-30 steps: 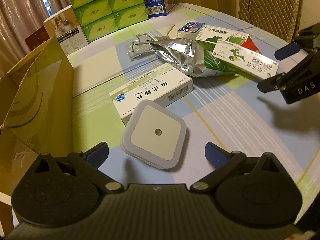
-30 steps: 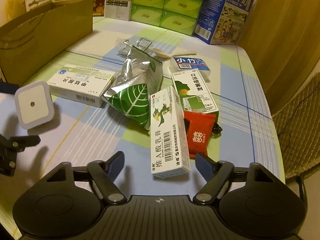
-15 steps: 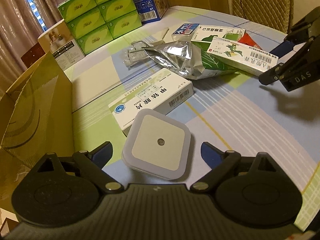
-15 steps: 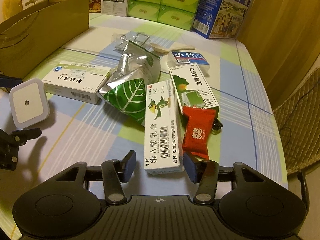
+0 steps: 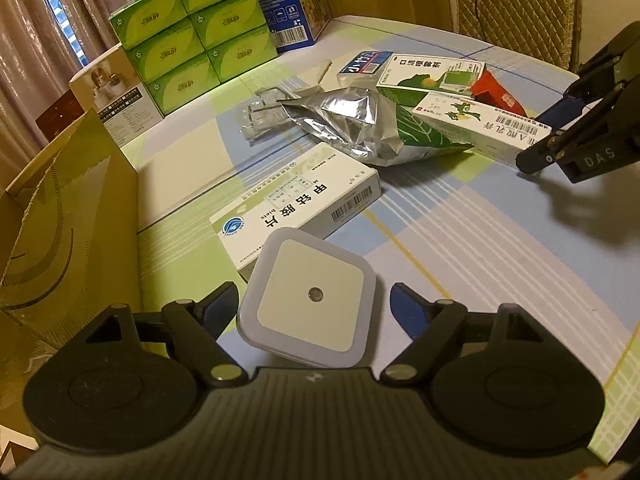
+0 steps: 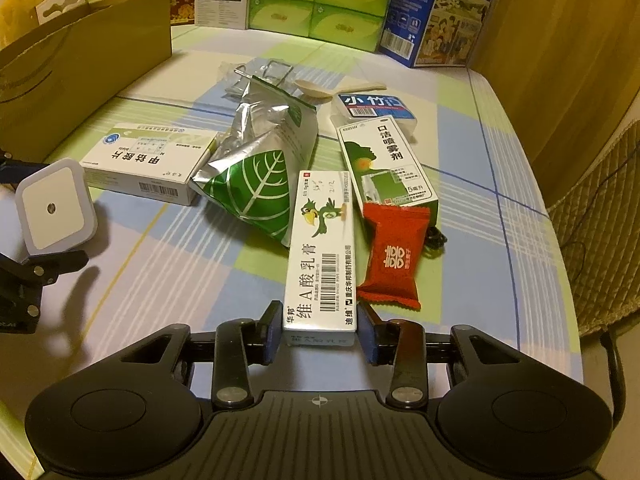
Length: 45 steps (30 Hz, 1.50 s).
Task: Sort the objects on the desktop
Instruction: 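Grasp the night-light with the left tool while the right tool grasps the ointment box, then carry both items to the cardboard box and release them inside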
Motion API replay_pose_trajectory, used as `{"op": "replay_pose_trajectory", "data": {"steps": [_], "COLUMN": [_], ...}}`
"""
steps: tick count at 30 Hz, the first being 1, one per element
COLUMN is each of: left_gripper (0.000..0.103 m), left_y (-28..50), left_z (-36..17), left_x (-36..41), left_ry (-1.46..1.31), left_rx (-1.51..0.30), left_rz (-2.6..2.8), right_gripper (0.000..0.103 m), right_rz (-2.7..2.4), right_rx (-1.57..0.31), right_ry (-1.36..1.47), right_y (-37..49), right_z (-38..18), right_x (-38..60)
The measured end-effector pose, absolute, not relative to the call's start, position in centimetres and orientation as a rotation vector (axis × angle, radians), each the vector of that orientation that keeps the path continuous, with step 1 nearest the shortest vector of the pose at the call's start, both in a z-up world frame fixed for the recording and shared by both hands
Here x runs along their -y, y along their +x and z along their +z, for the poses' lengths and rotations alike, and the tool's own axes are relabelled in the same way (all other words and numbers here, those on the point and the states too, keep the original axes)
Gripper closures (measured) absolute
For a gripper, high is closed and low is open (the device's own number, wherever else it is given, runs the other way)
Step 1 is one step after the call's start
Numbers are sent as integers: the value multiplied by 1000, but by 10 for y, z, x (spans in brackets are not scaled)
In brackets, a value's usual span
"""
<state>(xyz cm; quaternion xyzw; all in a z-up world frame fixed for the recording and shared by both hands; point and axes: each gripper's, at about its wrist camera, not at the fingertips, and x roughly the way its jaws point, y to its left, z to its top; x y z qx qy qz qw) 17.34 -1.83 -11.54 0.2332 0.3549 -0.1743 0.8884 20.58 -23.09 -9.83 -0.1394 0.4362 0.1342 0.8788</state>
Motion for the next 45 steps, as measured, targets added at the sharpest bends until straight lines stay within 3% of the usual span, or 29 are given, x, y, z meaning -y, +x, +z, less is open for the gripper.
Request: {"op": "replay_pose_trajectory", "data": {"steps": [15, 21, 24, 30, 34, 45], "left_gripper": [42, 42, 33, 32, 33, 39], "left_y": [172, 162, 158, 165, 169, 178], "left_z": [-108, -103, -104, -109, -113, -118], "left_x": [10, 11, 22, 36, 42, 44], "left_ry": [366, 287, 386, 484, 516, 505], "left_rx": [-786, -794, -746, -716, -722, -747], "left_rz": [-343, -346, -318, -317, -316, -307], "right_gripper": [67, 67, 67, 64, 51, 51], "right_rz": [280, 284, 282, 285, 287, 280], "right_rx": [-965, -972, -967, -957, -953, -932], "right_ry": [-138, -122, -123, -123, -128, -167], "right_y": [192, 181, 181, 186, 191, 202], "right_z": [-91, -93, -95, -97, -100, -106], "right_x": [240, 242, 242, 242, 240, 236]}}
